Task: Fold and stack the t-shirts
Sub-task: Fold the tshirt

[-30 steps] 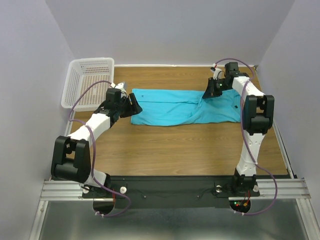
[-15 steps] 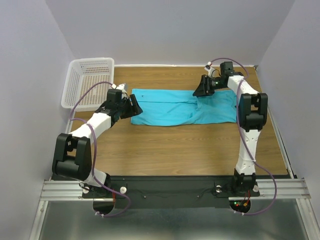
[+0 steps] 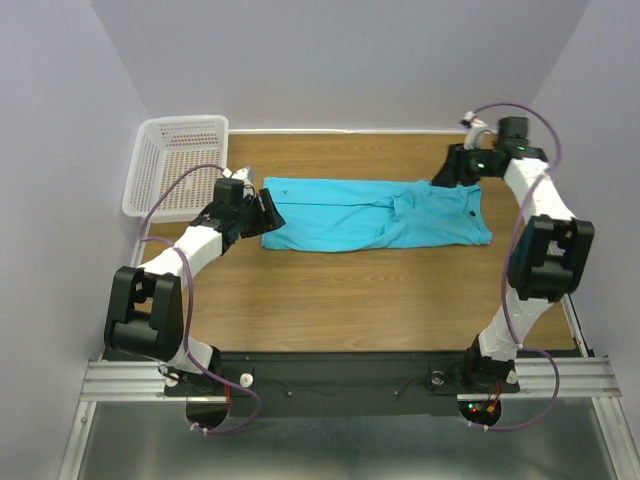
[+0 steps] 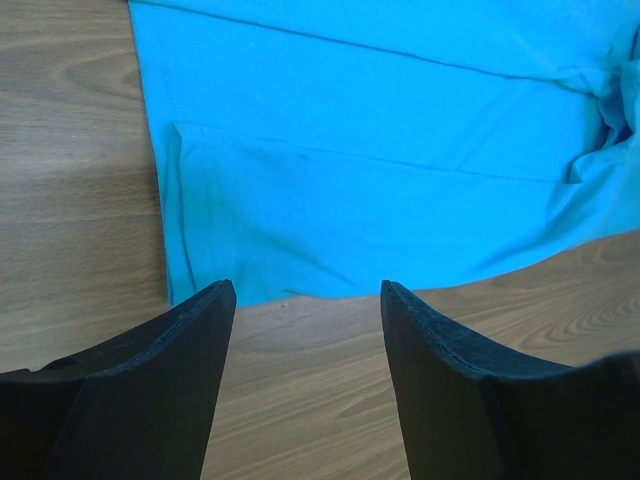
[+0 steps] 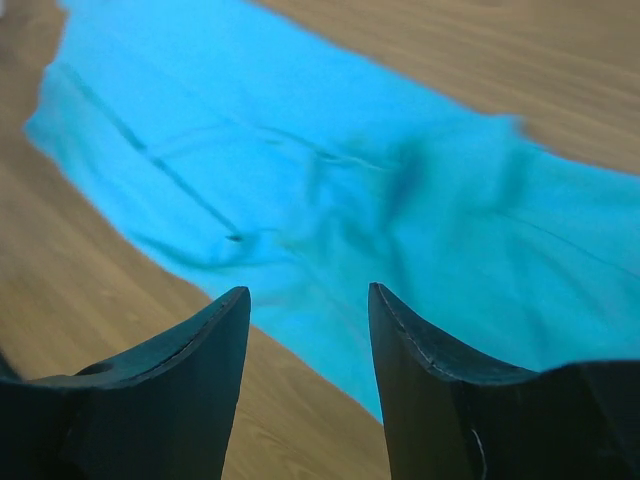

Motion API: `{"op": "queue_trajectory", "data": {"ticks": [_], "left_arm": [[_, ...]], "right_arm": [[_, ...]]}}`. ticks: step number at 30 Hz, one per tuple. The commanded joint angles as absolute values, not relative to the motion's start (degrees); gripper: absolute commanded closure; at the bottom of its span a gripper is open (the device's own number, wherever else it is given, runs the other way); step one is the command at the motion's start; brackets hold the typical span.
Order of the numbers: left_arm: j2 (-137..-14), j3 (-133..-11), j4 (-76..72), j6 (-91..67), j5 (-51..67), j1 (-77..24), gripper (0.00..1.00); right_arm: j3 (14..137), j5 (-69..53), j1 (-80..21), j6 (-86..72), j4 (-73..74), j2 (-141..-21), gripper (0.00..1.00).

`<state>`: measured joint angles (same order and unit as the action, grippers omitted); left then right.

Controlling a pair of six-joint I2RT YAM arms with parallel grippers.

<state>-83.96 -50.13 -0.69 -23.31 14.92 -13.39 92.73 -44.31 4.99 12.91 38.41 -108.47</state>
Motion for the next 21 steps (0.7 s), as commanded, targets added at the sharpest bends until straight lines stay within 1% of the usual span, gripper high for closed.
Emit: {"op": "queue_trajectory", "data": {"ticks": [1, 4, 7, 8, 14, 21], "left_arm": [[-84.0, -48.3, -2.6, -24.7, 13.8, -13.7, 0.30], [-85.0, -48.1, -3.3, -24.9, 13.5, -14.1, 0.30], [-85.8, -48.3, -3.3, -24.7, 12.9, -14.3, 0.31], [-86.0, -48.3, -3.3, -24.9, 12.7, -14.4, 0.31], [-86.6, -47.0, -4.6, -25.7, 13.1, -14.5, 0.31], [-89.1, -47.3, -4.8, -26.2, 12.9, -14.5, 0.31]], "right_arm": [[88.6, -36.5, 15.3, 19.5, 37.4, -105.6, 0.44], [87.9, -32.6, 16.3, 22.5, 37.5, -106.5, 0.46], [89.4, -31.5, 16.4, 23.1, 37.4, -108.1, 0.48], [90.0, -31.1, 16.4, 22.8, 37.4, -109.7, 0.51], [91.3, -30.4, 16.4, 21.4, 37.4, -115.4, 0.51], [91.1, -30.4, 16.4, 22.3, 37.4, -118.1, 0.51]]}}
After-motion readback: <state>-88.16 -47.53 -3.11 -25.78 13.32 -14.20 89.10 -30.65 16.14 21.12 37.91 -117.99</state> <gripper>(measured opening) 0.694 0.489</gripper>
